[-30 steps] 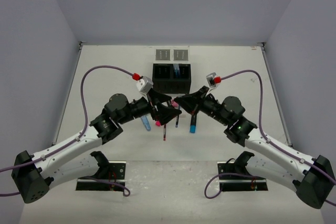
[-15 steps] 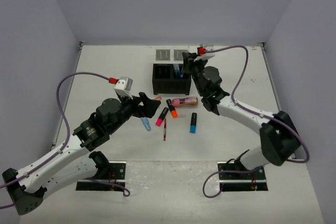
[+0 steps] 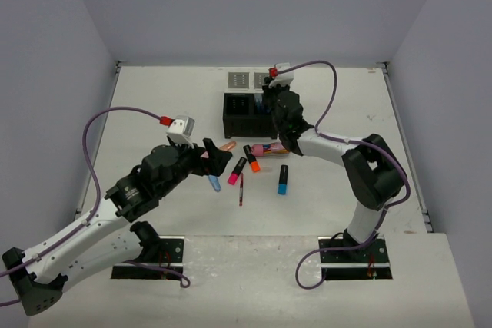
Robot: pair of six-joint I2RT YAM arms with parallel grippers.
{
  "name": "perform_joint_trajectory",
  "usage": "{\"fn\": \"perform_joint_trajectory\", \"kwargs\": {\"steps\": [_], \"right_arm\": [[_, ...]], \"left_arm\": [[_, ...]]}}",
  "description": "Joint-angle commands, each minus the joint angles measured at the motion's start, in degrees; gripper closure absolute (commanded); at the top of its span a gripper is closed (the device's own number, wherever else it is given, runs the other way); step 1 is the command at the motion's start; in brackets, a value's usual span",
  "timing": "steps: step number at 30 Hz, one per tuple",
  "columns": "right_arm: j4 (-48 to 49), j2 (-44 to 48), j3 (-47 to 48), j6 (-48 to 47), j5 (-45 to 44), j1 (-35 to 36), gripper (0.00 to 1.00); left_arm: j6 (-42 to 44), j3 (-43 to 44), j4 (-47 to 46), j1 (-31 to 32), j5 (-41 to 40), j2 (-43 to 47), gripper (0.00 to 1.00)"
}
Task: Sort the stationery into containers
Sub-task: Place the pen in the storage box, then pick up the pen from the center of the board.
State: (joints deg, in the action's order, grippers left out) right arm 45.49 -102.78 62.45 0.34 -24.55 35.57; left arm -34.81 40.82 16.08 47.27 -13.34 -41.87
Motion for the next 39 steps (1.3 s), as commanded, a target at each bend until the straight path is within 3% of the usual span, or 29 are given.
{"fn": "perform_joint_trajectory", "kwargs": {"steps": [1,5,10,15,22,27,31,32,39], "right_arm": [[4.6,1.7,-3.3,2.8,0.0,-0.5,0.67],[3.9,4.0,-5.3,3.7,1.7,-0.5,0.64],[-4.7,10.1,-5.2,6.1,3.0,-0.5,0.52],[-12.9,23.1,-8.2,11.8,3.2,-0.5,0.48],[-53.6,39.9,-5.6,20.3,12.8,-0.5,0.48],[-68.0,48.0,-9.0,22.3,19.5,-0.5,0.55],[-74.8,52.5,-11.0,22.4,19.1,-0.4,0.58],[-75.6,53.3,-11.4,22.3,18.2,-0.5,0.58],[-76.2,54.3,-13.1,22.1,20.6,-0.5,0.59]], "left_arm": [[0.5,-0.1,0.3,-0.2,-1.8,-0.4,0.00],[0.2,-0.3,0.3,-0.1,-1.6,-1.8,0.00],[-0.6,-0.4,0.8,-0.2,-2.1,-3.0,0.00],[-2.8,0.6,3.2,-0.2,-3.5,-5.1,0.00],[-7.7,4.3,5.0,2.5,-2.5,-15.9,0.02],[-10.7,8.7,6.0,9.7,-6.5,-26.0,0.09],[-13.6,10.8,9.1,10.7,-8.2,-32.5,0.55],[-14.4,10.8,9.6,10.8,-8.5,-33.5,0.61],[-14.9,12.5,11.6,11.7,-9.1,-43.9,0.62]]}}
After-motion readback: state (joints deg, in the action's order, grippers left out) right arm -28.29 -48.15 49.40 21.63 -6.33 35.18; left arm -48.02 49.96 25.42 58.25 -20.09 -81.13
